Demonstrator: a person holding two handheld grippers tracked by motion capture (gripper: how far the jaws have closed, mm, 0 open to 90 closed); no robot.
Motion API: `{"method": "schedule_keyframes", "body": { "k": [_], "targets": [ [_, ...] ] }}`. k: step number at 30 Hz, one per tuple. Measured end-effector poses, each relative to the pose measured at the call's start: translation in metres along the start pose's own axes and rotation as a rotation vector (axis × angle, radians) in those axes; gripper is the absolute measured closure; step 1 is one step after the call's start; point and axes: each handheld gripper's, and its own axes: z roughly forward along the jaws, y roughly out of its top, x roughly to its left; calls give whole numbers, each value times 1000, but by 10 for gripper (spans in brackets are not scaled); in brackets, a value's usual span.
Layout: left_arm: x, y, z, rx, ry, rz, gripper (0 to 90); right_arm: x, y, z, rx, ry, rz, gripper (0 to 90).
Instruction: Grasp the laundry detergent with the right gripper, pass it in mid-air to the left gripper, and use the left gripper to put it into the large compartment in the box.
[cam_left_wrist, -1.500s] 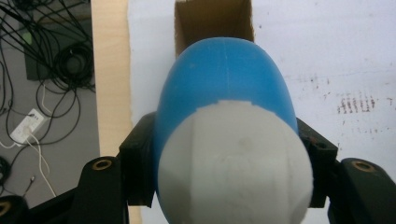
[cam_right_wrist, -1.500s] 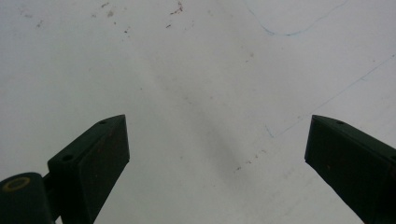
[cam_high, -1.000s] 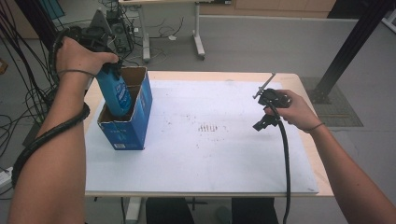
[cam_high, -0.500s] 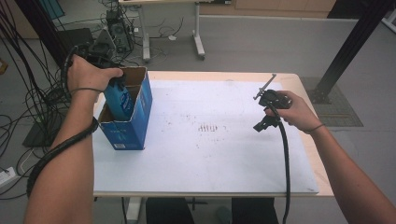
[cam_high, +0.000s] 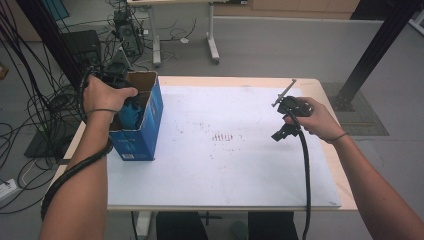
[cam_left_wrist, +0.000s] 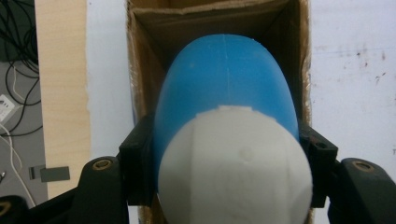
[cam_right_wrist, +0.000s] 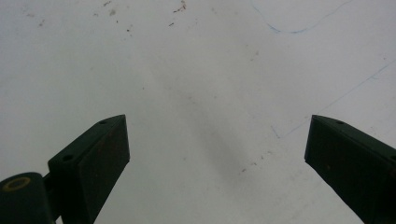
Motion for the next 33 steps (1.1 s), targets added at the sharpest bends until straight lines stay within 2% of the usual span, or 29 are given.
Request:
{"method": "schedule_keyframes", "body": {
  "k": [7,14,21,23,33],
  "targets": [
    [-1,-4,13,6,32,12,378,1,-2,0,1,-2,-1,67],
    [1,-9,25,18,10,11,378,0,-4,0,1,-2,9,67],
    [-2,-10,32,23,10,21,378,-1,-6,2,8,-3,12,67],
    [-2,-11,34,8,10,18,378,-1,-7,2,10,-3,14,67],
    [0,-11,34,17,3,15,377,0,-5,4,10,5,13,67]
  ]
}}
